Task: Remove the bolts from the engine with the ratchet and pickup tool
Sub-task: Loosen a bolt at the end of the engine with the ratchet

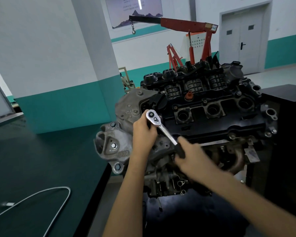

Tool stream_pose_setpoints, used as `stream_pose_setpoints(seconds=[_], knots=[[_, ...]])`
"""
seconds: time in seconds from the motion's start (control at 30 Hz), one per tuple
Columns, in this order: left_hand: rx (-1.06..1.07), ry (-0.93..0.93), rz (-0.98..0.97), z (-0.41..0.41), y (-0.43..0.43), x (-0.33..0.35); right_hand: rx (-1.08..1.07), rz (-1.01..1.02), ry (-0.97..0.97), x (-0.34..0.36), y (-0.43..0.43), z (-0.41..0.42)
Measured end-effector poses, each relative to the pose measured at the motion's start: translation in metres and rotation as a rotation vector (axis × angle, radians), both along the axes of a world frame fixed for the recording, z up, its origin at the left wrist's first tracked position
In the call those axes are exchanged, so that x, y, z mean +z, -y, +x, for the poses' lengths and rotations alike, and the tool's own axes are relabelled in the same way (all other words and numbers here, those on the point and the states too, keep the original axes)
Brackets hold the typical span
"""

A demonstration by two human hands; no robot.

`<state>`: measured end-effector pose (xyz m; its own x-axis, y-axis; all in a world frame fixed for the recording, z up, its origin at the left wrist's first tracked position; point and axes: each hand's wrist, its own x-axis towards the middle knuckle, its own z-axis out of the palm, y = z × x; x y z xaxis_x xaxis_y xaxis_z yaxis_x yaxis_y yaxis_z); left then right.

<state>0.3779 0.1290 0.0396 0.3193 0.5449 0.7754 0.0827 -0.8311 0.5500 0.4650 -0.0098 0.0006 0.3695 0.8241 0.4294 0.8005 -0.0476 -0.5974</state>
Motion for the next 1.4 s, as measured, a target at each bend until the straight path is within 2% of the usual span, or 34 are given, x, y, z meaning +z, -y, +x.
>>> stream_pose_setpoints(seconds=[0.13,0.2,0.3,0.37,0.5,0.57,0.63,0.67,0.77,0.8,0.9,0.97,1.1,1.17,1.23,1.3,1.37,1.4], knots=[[-0.044,0.032,-0.053,-0.002,0.000,-0.001,0.044,0.106,-0.350,-0.026,-0.028,-0.059],[-0.075,0.022,-0.040,-0.004,0.000,0.001,0.056,0.096,-0.366,-0.023,-0.027,-0.056],[-0.159,-0.016,-0.030,-0.008,-0.001,0.003,0.128,0.017,-0.167,-0.004,-0.008,-0.015],[-0.189,-0.075,-0.036,-0.009,-0.001,0.004,0.156,-0.061,0.038,0.020,0.004,0.024],[-0.128,-0.074,-0.022,-0.006,-0.001,0.005,-0.024,-0.232,0.630,0.080,0.001,0.081],[-0.056,-0.021,-0.028,-0.003,0.001,0.003,-0.068,-0.175,0.736,0.088,-0.004,0.083],[-0.009,0.021,-0.034,-0.001,0.002,0.001,-0.101,-0.140,0.658,0.069,-0.002,0.070],[0.001,0.023,-0.026,-0.001,0.001,0.001,-0.092,-0.121,0.533,0.054,0.001,0.059],[0.016,-0.008,0.011,0.000,0.000,0.001,0.025,0.003,-0.022,0.006,0.002,0.007],[0.012,-0.011,0.005,0.000,0.000,0.000,0.037,0.049,-0.132,-0.005,-0.003,-0.012],[-0.018,0.011,-0.059,0.000,-0.003,-0.002,0.017,0.122,-0.298,-0.021,-0.025,-0.057],[-0.045,0.023,-0.071,-0.003,-0.002,-0.001,0.034,0.114,-0.333,-0.020,-0.027,-0.060],[-0.141,-0.009,-0.027,-0.008,-0.002,0.002,0.126,-0.028,-0.055,0.005,-0.003,-0.002],[-0.181,-0.064,-0.027,-0.009,-0.003,0.003,0.129,-0.112,0.179,0.032,0.005,0.039],[-0.172,-0.094,-0.040,-0.010,-0.002,0.004,0.040,-0.223,0.483,0.064,0.004,0.071],[-0.128,-0.074,-0.052,-0.007,-0.001,0.004,-0.039,-0.224,0.700,0.083,-0.001,0.082],[-0.064,-0.017,-0.060,-0.005,0.001,0.003,-0.087,-0.168,0.705,0.078,-0.002,0.076],[-0.044,0.004,-0.059,-0.004,0.002,0.002,-0.103,-0.141,0.638,0.066,-0.001,0.068]])
